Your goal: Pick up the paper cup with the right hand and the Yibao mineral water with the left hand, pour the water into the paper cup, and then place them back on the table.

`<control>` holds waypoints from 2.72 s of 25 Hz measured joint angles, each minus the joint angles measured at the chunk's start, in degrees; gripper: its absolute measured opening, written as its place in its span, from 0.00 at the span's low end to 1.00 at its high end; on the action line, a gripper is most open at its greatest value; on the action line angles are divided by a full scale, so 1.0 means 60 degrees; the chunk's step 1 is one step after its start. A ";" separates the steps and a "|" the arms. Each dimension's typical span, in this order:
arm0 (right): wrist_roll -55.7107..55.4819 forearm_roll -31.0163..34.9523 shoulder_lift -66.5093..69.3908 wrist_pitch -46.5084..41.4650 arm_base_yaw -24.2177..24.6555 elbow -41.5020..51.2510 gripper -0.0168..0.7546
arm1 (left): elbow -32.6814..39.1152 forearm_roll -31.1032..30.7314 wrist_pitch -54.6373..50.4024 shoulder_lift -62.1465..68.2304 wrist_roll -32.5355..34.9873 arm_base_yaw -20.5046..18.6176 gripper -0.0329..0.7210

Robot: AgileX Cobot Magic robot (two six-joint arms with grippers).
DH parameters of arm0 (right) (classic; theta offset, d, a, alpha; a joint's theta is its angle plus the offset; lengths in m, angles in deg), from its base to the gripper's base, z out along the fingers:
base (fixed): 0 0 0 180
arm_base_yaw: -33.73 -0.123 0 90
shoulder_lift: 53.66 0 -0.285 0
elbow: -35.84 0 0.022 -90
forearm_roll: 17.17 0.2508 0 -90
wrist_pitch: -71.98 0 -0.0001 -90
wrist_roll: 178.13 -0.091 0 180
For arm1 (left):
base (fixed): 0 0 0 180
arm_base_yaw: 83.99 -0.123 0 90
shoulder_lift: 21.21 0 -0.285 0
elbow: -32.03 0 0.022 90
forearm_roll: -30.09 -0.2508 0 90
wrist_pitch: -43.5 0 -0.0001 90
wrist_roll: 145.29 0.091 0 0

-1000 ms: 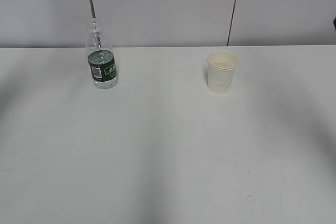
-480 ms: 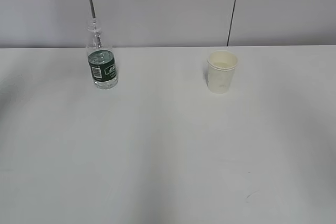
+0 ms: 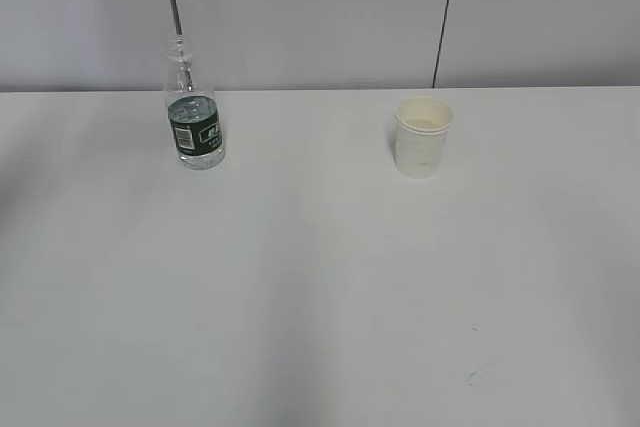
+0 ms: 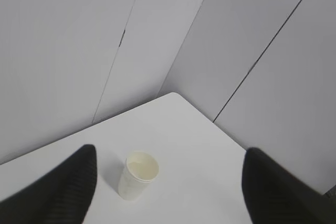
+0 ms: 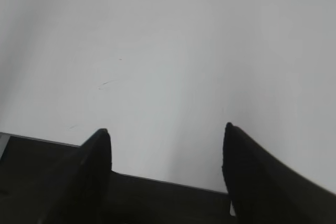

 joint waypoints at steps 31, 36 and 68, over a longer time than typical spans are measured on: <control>0.0022 -0.0510 -0.1898 0.0453 0.0000 0.0871 0.69 | 0.0000 0.0000 0.0180 -0.0033 -0.0126 0.0000 0.74; 0.0022 -0.0532 -0.1898 0.0457 0.0000 0.0871 0.69 | 0.0000 0.0000 0.0180 -0.0033 -0.0134 0.0000 0.74; 0.0022 -0.0532 -0.1898 0.0475 0.0000 0.0871 0.69 | 0.0032 0.0000 -0.8050 -0.0033 0.0541 0.0031 0.69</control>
